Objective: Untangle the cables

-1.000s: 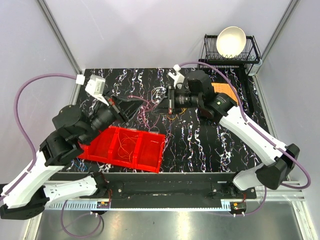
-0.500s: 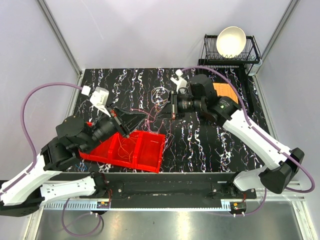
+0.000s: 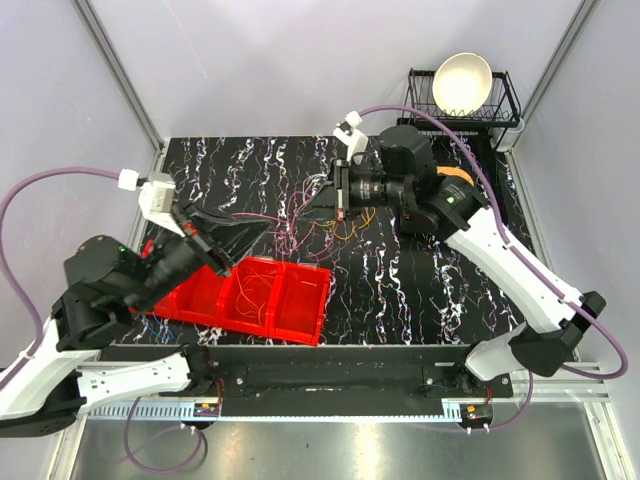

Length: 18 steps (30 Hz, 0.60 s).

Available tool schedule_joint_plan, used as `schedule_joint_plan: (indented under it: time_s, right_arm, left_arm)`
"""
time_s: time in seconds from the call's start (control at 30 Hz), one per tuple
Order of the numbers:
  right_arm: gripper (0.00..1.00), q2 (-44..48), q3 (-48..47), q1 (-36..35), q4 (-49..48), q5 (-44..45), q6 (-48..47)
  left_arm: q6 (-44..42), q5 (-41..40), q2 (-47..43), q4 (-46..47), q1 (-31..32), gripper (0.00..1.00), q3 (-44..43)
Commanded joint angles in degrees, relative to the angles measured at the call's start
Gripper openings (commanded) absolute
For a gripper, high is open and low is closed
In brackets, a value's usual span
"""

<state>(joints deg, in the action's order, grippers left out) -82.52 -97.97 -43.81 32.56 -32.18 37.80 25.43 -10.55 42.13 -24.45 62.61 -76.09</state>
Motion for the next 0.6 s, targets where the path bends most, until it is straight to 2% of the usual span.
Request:
schedule_joint_plan:
  time_s: [0.0,0.27,0.57]
  right_arm:
    - [0.00,-1.77,-1.69,-2.50,0.40,0.80,-0.36]
    - [0.00,-1.51,2.25,-6.19,-0.39,4.50,0.52]
    - [0.00,-0.53,14.29,-8.83,-6.53,5.55,3.24]
  left_arm:
    - [-0.65,0.18,-2.74,0.72,0.32,0.00,0.50]
    - [2.25,-0.35,-6.71,0.54,0.32,0.00,7.61]
    - [7.43,-0.18,-8.29,2.90,0.32,0.00,17.45]
